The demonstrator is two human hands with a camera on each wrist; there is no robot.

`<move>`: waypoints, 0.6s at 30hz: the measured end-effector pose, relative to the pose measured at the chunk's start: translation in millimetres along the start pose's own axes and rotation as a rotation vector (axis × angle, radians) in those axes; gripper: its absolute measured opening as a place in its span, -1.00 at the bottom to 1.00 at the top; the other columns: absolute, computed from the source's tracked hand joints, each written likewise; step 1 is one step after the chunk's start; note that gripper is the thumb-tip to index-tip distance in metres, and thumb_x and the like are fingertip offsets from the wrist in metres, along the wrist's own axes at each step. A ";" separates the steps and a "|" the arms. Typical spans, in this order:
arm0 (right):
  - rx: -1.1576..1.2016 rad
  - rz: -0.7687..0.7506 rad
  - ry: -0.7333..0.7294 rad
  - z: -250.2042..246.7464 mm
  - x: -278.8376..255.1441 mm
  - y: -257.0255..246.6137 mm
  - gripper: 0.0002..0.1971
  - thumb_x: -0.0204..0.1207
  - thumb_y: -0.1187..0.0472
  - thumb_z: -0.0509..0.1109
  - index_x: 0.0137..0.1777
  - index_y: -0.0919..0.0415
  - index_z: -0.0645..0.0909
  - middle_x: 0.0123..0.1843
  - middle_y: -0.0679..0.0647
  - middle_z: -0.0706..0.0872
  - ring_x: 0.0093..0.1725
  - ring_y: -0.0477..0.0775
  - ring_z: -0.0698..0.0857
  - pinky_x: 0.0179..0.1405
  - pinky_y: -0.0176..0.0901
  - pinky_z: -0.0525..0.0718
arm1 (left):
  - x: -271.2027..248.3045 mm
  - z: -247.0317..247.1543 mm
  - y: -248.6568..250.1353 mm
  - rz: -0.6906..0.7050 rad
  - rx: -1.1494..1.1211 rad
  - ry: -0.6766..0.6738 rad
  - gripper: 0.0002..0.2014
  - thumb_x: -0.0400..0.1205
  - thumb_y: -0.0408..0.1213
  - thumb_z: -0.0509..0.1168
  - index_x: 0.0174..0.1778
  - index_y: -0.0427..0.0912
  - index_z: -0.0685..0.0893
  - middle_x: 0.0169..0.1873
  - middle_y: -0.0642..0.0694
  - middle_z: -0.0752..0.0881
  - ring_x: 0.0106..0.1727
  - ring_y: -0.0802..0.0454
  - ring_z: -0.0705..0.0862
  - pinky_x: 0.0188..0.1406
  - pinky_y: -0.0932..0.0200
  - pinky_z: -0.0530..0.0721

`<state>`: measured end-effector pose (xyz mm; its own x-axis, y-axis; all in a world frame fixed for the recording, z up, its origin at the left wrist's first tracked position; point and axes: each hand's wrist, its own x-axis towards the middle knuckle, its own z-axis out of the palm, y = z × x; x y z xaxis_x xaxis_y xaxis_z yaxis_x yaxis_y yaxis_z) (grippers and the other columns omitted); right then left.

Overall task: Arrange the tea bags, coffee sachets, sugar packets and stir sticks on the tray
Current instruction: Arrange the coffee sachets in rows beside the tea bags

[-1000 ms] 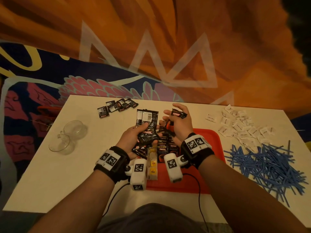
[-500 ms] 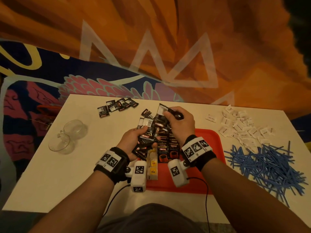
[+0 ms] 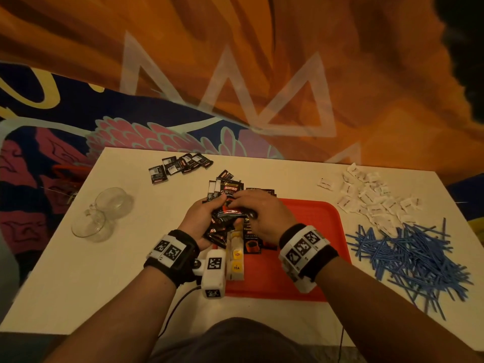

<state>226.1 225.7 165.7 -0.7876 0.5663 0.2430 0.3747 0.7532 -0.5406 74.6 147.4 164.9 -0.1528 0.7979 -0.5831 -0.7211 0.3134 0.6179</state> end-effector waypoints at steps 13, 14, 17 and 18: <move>1.171 0.875 0.206 11.9 19.1 3.7 -0.60 0.21 0.20 0.73 -0.19 0.12 0.51 -0.18 0.21 0.76 -0.06 0.48 0.73 -0.20 0.23 0.67 | -2.9 8.0 0.6 0.070 0.055 -0.031 -0.69 0.72 -0.15 0.29 0.13 -0.38 0.71 -0.13 -0.36 0.80 -0.23 -0.20 0.80 -0.26 0.04 0.81; 1.208 0.910 0.193 12.9 18.5 4.4 -0.56 0.16 0.15 0.75 -0.14 0.12 0.52 -0.10 0.28 0.78 -0.03 0.50 0.74 -0.24 0.16 0.65 | -3.1 8.8 1.9 0.066 0.051 -0.029 -0.69 0.73 -0.14 0.28 0.10 -0.37 0.71 -0.15 -0.35 0.81 -0.24 -0.21 0.79 -0.26 0.05 0.81; 1.317 0.919 0.148 10.7 17.2 0.3 -0.66 0.30 0.21 0.69 -0.13 0.16 0.54 0.10 0.46 0.74 0.08 0.53 0.74 -0.47 -0.05 0.67 | -4.8 10.1 4.3 0.010 -0.004 -0.035 -0.73 0.73 -0.22 0.27 0.14 -0.37 0.68 -0.15 -0.36 0.80 -0.23 -0.24 0.80 -0.31 0.04 0.80; 1.337 0.901 0.162 9.9 17.0 0.8 -0.73 0.37 0.28 0.63 -0.14 0.19 0.55 0.13 0.48 0.72 0.11 0.54 0.73 -0.49 -0.04 0.69 | -5.6 10.3 4.4 -0.016 -0.041 -0.031 -0.74 0.72 -0.25 0.25 0.18 -0.38 0.65 -0.13 -0.37 0.80 -0.22 -0.25 0.81 -0.34 0.02 0.80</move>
<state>208.2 232.6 161.5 -0.4702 0.7321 -0.4929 -0.0773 -0.5905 -0.8033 79.3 149.6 176.3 -0.1198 0.8088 -0.5757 -0.7506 0.3057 0.5857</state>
